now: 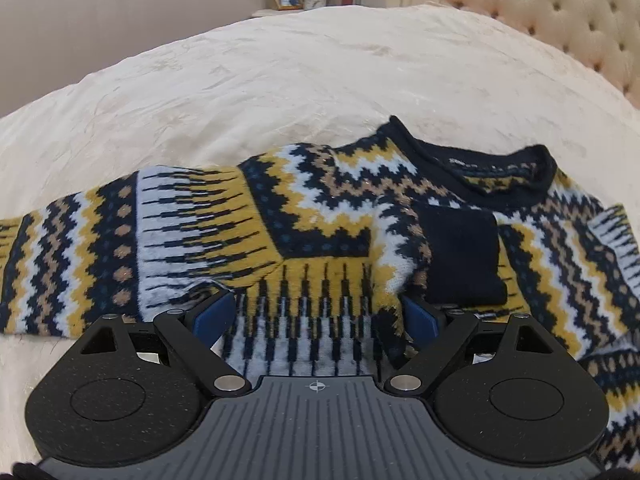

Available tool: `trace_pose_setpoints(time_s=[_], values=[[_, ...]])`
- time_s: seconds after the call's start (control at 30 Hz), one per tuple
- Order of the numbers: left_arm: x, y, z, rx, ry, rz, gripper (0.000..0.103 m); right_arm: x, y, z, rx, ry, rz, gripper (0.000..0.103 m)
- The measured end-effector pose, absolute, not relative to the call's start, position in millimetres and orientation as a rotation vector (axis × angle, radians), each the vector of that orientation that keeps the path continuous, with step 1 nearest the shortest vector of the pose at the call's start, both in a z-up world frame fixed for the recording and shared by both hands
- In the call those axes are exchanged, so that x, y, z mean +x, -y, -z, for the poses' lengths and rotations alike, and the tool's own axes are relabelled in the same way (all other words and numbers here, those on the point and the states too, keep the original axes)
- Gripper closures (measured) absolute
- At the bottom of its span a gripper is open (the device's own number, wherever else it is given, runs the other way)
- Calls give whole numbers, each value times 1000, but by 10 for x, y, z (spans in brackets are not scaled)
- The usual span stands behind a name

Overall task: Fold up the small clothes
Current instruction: 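Lower the sleeve cuff onto the body and open the right gripper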

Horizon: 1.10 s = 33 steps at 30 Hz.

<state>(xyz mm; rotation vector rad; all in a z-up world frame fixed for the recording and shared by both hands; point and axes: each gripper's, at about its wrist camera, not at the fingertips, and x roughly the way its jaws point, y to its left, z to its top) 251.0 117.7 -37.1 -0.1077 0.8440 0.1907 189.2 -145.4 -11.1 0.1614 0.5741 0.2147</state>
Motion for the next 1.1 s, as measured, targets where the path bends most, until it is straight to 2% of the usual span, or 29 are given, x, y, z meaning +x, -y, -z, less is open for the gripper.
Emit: trace_pose_setpoints(time_s=[0.13, 0.27, 0.53, 0.8, 1.0, 1.1], values=[[2517, -1188, 391, -101, -853, -184, 15, 2227, 1395, 160, 106, -637, -242, 44], [2530, -1247, 402, -119, -846, -200, 15, 2427, 1405, 506, 72, -786, -181, 45], [2424, -1441, 323, -160, -801, -379, 15, 2356, 1406, 616, 40, -761, -182, 47], [2264, -1703, 79, -198, -671, -511, 15, 2341, 1450, 603, 59, -757, -185, 47], [2239, -1481, -103, -78, -524, -454, 15, 2326, 1453, 561, 49, -765, -161, 47], [2320, -1305, -53, 33, -534, -385, 15, 2305, 1443, 536, 33, -759, -151, 47]])
